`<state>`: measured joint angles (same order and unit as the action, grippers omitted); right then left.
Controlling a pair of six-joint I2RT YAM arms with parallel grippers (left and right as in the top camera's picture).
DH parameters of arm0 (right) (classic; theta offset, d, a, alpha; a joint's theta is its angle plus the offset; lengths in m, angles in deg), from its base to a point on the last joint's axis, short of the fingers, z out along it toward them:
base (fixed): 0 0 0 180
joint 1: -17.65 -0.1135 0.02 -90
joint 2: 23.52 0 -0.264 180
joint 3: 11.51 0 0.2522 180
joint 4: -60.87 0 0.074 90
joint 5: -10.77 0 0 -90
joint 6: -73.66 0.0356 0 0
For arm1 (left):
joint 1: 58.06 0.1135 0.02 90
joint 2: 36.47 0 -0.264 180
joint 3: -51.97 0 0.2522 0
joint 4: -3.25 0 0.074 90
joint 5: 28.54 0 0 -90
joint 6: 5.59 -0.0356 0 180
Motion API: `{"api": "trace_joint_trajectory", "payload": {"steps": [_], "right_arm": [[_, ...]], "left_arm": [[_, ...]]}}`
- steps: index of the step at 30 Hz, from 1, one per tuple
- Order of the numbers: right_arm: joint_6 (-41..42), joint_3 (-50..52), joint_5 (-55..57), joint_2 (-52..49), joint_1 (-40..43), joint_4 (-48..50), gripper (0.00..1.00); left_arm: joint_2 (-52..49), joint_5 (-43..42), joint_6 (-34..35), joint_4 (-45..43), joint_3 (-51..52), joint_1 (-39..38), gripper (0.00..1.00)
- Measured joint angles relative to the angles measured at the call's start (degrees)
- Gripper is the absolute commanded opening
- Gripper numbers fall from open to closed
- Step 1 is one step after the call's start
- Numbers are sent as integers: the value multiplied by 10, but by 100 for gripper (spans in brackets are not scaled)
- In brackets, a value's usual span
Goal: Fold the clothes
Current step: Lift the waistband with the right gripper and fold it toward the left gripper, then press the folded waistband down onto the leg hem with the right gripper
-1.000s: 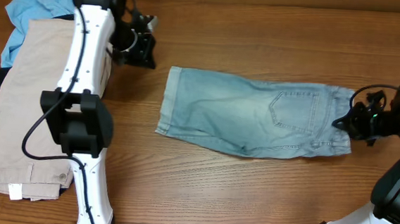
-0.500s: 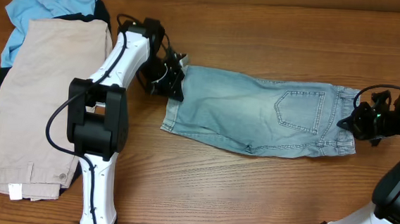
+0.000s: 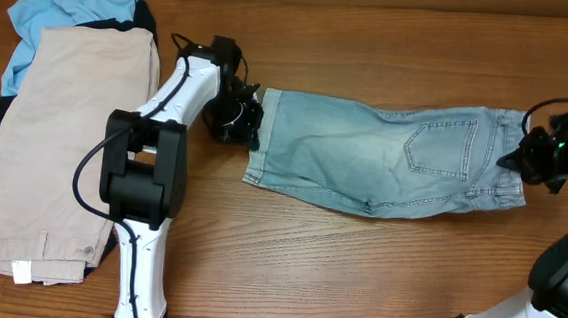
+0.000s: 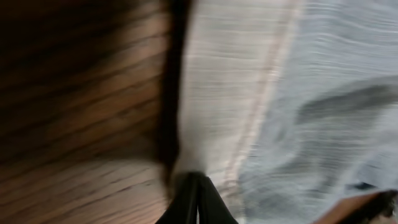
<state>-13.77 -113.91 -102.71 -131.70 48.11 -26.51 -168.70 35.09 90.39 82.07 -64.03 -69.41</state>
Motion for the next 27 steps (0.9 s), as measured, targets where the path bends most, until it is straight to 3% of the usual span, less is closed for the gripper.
{"api": "trace_joint_trajectory", "payload": {"steps": [6, 21, 27], "right_arm": [[6, -23, 17, 13, -62, -23, 4], [105, -45, 35, 68, -360, -13, 4], [186, -67, 70, 80, -453, 52, 4]], "left_arm": [[0, 34, 45, -5, 0, -9, 4], [2, 63, 60, -16, 0, -25, 4], [2, 65, 61, -24, 0, -34, 4]]}}
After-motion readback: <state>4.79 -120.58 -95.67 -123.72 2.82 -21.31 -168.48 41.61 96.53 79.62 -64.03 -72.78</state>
